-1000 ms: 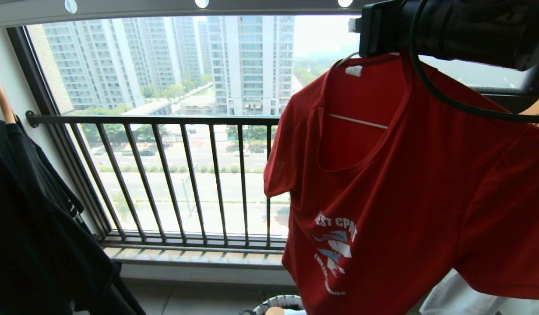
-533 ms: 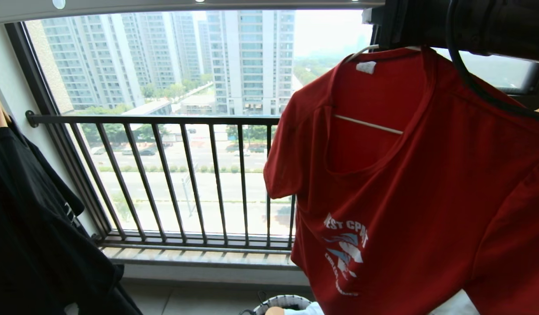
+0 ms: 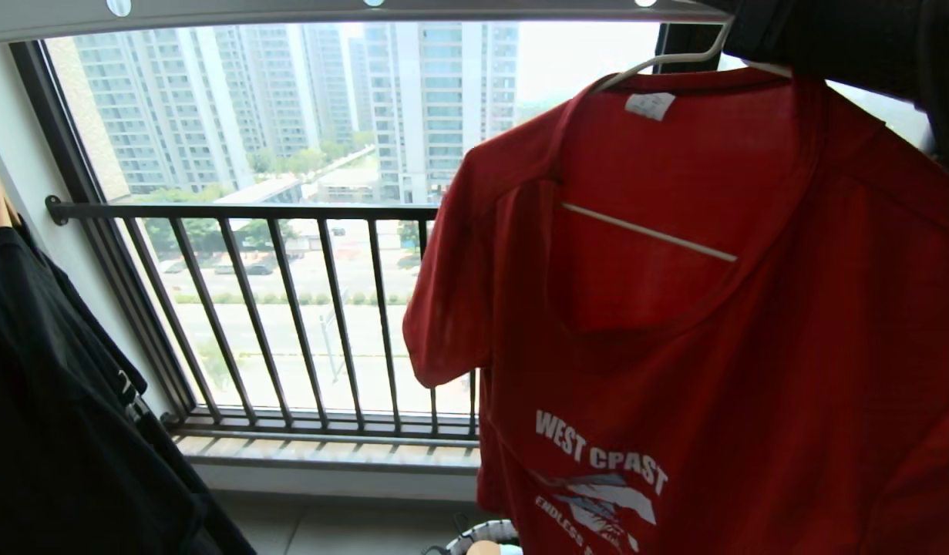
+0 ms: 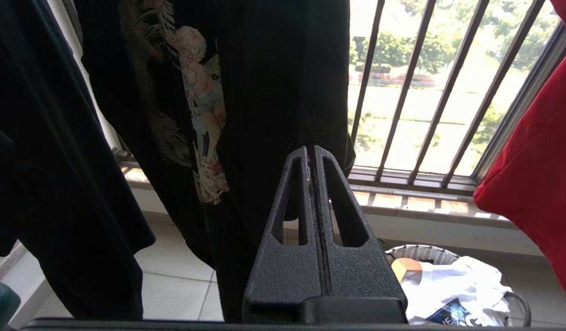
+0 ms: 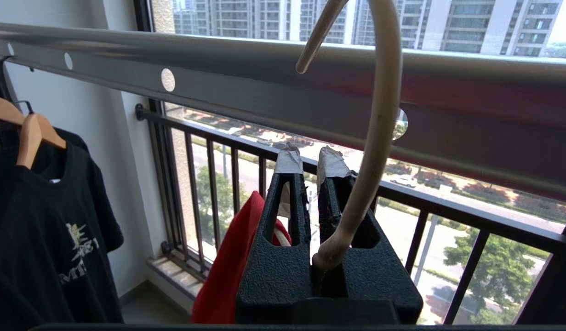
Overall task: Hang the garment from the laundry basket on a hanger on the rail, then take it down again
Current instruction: Take the clothes off the clothes rack
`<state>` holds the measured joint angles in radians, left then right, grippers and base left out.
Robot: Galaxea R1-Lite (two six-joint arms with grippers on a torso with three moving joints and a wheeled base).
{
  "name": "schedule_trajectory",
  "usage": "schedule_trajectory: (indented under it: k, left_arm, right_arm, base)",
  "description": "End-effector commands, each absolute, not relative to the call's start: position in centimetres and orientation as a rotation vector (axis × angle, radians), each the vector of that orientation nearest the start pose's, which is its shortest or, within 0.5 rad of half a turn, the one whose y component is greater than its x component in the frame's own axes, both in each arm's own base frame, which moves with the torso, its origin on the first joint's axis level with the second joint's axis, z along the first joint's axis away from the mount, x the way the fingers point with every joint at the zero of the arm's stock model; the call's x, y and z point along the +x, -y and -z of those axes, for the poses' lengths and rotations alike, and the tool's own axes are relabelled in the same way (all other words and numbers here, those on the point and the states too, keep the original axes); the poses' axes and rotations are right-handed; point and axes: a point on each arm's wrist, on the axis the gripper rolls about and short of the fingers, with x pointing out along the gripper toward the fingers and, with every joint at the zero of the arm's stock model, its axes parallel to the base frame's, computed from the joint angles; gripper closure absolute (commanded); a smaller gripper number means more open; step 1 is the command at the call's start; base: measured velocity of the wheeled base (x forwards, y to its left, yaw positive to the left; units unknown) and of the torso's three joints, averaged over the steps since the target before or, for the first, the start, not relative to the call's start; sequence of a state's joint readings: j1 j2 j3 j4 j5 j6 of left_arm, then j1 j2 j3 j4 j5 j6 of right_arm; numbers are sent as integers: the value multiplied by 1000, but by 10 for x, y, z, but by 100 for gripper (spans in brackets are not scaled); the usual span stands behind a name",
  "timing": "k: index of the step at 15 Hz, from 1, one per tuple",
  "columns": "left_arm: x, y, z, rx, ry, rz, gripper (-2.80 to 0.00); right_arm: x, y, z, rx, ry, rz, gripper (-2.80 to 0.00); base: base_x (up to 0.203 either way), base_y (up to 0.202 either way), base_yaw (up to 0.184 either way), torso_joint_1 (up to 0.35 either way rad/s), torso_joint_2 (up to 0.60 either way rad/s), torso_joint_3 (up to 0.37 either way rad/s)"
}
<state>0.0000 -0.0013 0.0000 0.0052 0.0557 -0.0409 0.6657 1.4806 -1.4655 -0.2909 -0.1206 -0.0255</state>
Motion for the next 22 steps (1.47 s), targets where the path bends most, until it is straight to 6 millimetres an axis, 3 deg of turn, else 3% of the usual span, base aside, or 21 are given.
schedule_trajectory:
  k: [1, 3, 9, 12, 14, 17, 19, 22]
  left_arm:
    - [-23, -1, -75, -41, -2, -58, 0]
    - [-23, -1, -75, -41, -5, -57, 0]
    - [-23, -1, -78, -48, 13, -58, 0]
    - [-30, -1, -118, -62, 97, -37, 0]
    - [-17, 1, -148, -61, 26, 48, 0]
    - [29, 6, -202, -76, -121, 268, 0]
    - [80, 14, -235, -98, -231, 419, 0]
    - [151, 57, -266, -112, -368, 686, 0]
  right_arm:
    - [194, -150, -407, 85, 294, -560, 0]
    - [193, -150, -404, 84, 283, -583, 0]
    - [202, -157, -354, 133, 83, -601, 0]
    - [205, -158, -335, 119, 14, -596, 0]
    - [205, -158, -326, 157, -15, -598, 0]
    - [205, -157, -330, 192, 10, -636, 0]
    - [212, -161, -323, 186, -16, -633, 0]
    - [220, -167, -316, 177, -41, -633, 0]
  base:
    - [0, 0, 0, 0, 0, 0]
    - [0, 0, 0, 0, 0, 0]
    - [0, 0, 0, 0, 0, 0]
    - [0, 0, 0, 0, 0, 0]
    - [0, 0, 0, 0, 0, 0]
    - [0, 0, 0, 0, 0, 0]
    - [0, 0, 0, 0, 0, 0]
    - [0, 0, 0, 0, 0, 0]
